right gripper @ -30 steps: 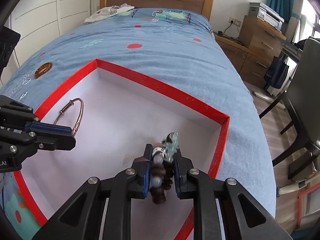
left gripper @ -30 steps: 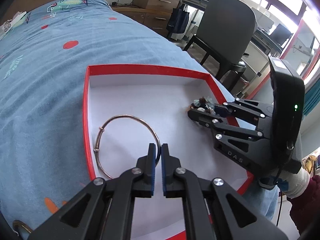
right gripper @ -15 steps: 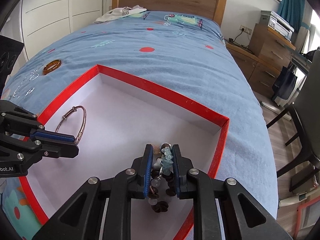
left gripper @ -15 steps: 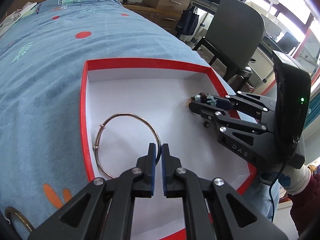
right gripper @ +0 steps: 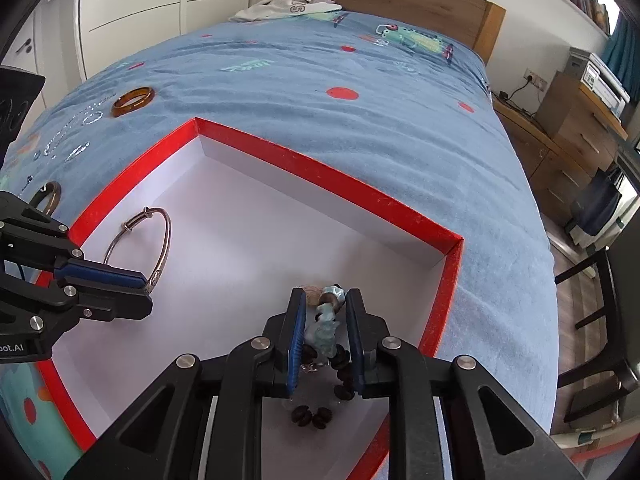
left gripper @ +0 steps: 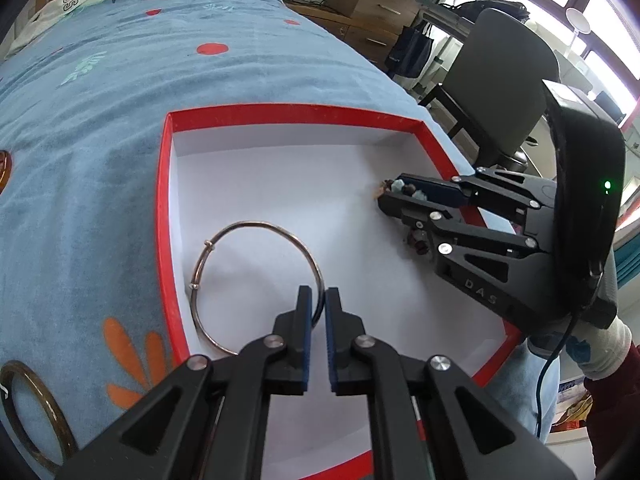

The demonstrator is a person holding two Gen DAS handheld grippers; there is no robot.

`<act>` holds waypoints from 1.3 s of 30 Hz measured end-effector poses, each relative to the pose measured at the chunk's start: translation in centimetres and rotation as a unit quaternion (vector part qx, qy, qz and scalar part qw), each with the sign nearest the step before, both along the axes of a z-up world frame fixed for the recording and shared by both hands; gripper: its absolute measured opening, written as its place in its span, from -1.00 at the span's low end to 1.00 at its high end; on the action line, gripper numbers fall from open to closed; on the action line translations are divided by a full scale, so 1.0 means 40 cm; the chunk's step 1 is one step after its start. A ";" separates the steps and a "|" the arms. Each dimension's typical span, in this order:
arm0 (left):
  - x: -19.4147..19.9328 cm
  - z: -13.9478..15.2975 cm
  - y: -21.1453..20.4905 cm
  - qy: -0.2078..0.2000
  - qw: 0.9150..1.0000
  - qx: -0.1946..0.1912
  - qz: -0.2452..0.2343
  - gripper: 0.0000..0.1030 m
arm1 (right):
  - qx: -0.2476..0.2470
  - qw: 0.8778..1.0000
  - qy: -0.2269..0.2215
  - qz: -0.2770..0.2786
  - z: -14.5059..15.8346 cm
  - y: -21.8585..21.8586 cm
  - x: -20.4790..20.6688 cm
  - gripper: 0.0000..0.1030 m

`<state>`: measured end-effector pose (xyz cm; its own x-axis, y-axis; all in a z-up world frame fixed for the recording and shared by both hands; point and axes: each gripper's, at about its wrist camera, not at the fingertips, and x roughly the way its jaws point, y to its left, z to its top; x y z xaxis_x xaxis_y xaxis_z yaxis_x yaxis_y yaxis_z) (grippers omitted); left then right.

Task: Organize jewelry
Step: 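Lower the silver bangle into the box with the left tool while the right tool releases the beaded bracelet, then withdraw both tools from the box back toward the remaining jewelry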

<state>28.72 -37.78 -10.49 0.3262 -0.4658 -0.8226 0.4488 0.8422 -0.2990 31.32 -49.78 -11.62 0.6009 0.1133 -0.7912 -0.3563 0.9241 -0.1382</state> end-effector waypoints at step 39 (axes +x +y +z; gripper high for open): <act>-0.266 0.427 0.376 -0.144 0.989 -0.004 0.036 -0.32 | 0.030 0.982 -0.118 -0.142 0.510 -0.065 -0.438 0.16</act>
